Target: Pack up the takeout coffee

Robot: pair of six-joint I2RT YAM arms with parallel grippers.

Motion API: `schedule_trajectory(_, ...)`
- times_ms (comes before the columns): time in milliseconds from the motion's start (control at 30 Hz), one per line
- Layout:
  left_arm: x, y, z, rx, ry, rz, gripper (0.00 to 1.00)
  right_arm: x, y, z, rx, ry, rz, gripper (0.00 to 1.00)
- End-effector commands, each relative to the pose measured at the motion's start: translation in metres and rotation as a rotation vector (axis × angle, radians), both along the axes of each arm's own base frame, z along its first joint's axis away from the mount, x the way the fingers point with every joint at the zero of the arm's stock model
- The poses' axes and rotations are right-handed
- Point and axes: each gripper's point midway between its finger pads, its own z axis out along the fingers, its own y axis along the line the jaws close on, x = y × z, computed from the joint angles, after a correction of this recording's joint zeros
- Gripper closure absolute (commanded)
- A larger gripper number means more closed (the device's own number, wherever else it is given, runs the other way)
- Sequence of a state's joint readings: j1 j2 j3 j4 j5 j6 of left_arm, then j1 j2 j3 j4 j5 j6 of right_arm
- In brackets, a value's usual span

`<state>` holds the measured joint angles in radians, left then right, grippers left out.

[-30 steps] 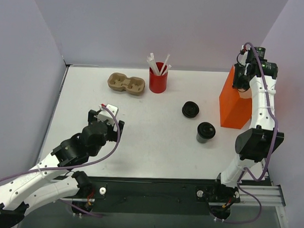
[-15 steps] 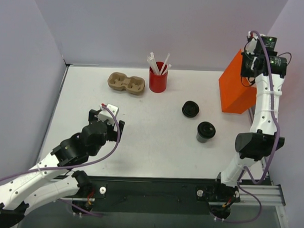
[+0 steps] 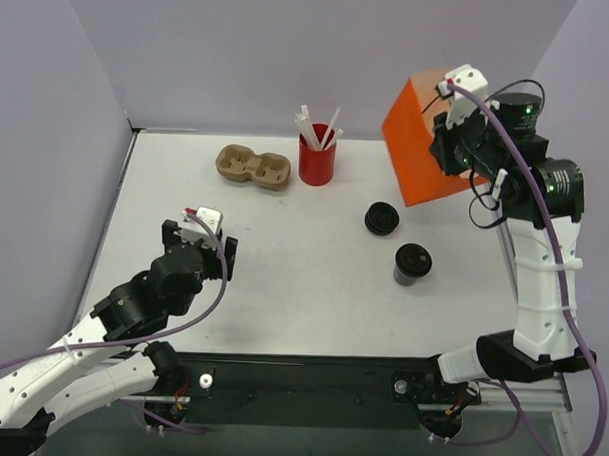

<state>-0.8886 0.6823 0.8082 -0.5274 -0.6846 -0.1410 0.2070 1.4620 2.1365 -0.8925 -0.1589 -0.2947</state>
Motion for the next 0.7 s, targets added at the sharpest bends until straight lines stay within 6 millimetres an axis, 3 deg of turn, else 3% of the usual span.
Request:
schedule_trajectory(0,0.001,0.020,0.024,-0.059,-0.096,0.096,0.05,-0.043,0.068,-0.010,0.047,0.020,0.372,1.00)
schedule_trajectory(33,0.000,0.022,0.026,-0.065,-0.102,0.101,0.05,-0.056,0.087,-0.022,0.036,0.031,0.452,1.00)
schedule_trajectory(233,-0.004,0.035,0.034,-0.112,-0.136,0.141,0.04,-0.080,0.127,-0.045,0.005,0.037,0.571,1.00)
schedule_trajectory(367,-0.006,0.038,0.036,-0.130,-0.149,0.149,0.04,-0.097,0.156,-0.085,-0.064,0.089,0.691,1.00)
schedule_trajectory(467,-0.006,0.039,0.035,-0.129,-0.146,0.151,0.04,-0.104,0.166,-0.111,-0.155,0.110,0.762,1.00)
schedule_trajectory(667,-0.006,0.038,0.035,-0.129,-0.143,0.150,0.04,-0.108,0.182,-0.137,-0.283,0.114,0.807,1.00)
